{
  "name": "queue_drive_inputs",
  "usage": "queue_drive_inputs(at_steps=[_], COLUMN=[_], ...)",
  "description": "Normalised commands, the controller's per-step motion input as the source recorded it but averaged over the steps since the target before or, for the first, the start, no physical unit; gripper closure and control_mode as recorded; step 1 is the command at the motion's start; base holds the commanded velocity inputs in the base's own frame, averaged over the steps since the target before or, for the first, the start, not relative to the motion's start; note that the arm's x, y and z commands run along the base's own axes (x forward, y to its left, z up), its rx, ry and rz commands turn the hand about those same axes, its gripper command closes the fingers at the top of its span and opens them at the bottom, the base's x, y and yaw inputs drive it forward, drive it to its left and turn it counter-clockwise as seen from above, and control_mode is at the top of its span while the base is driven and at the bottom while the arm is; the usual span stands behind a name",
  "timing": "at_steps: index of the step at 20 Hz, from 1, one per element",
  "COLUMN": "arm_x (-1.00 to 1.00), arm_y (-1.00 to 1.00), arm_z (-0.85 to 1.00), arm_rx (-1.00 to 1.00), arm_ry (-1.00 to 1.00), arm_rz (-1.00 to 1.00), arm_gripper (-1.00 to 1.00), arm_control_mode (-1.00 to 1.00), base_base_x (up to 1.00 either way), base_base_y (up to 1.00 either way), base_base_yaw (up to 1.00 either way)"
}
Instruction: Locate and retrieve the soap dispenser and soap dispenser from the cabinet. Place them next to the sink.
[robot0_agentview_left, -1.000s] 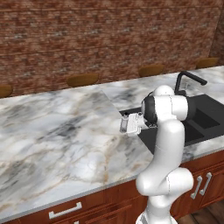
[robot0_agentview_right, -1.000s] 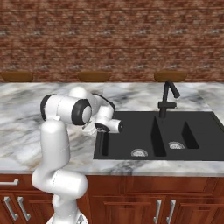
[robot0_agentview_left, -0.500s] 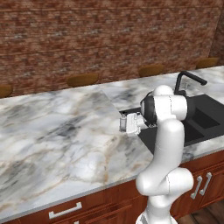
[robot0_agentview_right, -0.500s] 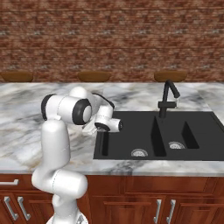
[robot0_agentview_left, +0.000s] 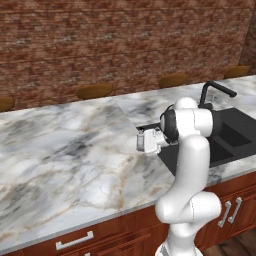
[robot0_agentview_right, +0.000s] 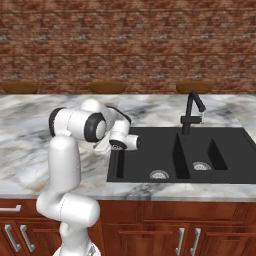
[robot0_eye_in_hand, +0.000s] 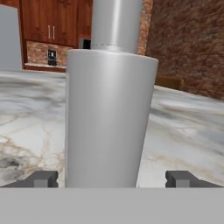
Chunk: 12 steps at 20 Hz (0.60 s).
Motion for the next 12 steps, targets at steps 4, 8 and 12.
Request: queue_drive_inputs(at_steps=[4, 8, 12], arm_x=[0.08, 0.00, 0.00], arm_y=[-0.08, -0.15, -0.17], arm_z=[0.00, 0.00, 0.00], arm_rx=[0.00, 0.00, 0.00], arm_ry=[0.00, 0.00, 0.00], arm_rz=[0.03, 0.02, 0.02], arm_gripper=[-1.00, -1.00, -1.00], arm_control_mode=[-1.00, -1.00, -1.00], base_base_x=[0.00, 0.00, 0.00], base_base_y=[0.00, 0.00, 0.00], base_base_yaw=[0.00, 0.00, 0.00])
